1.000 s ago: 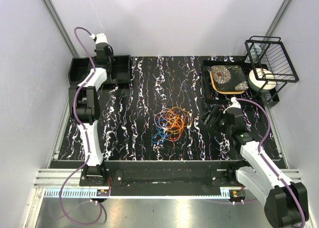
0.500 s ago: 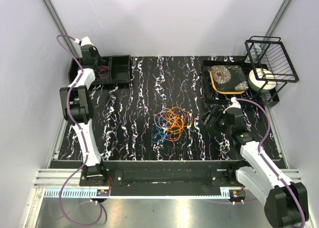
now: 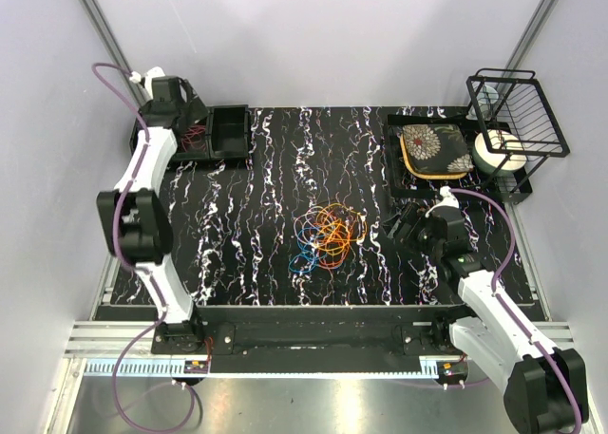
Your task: Untangle the cables
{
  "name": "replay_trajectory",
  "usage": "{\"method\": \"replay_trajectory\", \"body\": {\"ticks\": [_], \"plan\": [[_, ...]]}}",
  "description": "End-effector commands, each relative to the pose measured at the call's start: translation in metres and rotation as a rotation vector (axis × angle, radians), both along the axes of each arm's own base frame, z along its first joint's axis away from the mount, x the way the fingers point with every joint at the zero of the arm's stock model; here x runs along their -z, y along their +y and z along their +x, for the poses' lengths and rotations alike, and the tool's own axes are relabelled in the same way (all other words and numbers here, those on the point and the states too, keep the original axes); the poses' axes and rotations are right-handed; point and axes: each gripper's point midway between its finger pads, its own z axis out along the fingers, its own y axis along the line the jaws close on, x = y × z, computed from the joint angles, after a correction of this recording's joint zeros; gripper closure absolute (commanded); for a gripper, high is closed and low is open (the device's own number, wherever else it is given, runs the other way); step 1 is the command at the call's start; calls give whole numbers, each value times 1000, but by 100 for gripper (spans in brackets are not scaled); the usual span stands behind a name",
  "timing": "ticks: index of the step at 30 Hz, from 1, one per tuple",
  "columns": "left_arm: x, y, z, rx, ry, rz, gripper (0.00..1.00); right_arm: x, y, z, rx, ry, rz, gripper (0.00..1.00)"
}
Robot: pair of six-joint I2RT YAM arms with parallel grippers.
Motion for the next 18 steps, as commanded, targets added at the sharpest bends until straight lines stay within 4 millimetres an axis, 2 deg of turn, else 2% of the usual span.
{"method": "replay_trajectory", "body": {"ticks": [1,3,4,7,8,9,10,11,12,13,14,15,16,17,18], "plan": [[-43,-29,-62,-1,53,61,1,-8,2,6,3,-36,5,6],[-37,-46,-82,73,106,98,1,-8,1,6,18,-28,5,6],[-28,-56,-92,130,148,71,1,-7,0,5,22,-24,1,5],[-24,-46,-122,79,191,79,1,-7,0,5,23,-27,2,3],[-9,-47,-143,80,226,56,1,-6,-1,4,24,-22,0,2],[-3,-53,-148,127,221,24,1,-7,-1,5,27,-26,0,2],[0,-64,-157,216,219,-84,1,-7,-1,4,29,-24,0,2],[19,-71,-172,252,262,-158,1,-7,-1,5,31,-23,-1,2],[24,-76,-179,286,267,-205,1,-7,-2,5,32,-26,-1,2],[15,-81,-189,309,235,-218,1,-6,-1,4,30,-23,-3,2],[31,-84,-203,316,258,-226,1,-6,-1,4,28,-22,-3,1],[29,-86,-207,329,229,-224,1,-6,-2,4,32,-24,-5,0],[16,-90,-218,348,178,-218,1,-7,-2,4,34,-24,-5,0],[25,-92,-228,354,190,-219,1,-6,-2,4,35,-23,-7,0],[24,-93,-237,357,194,-213,1,-8,-3,4,38,-29,-8,0]]}}
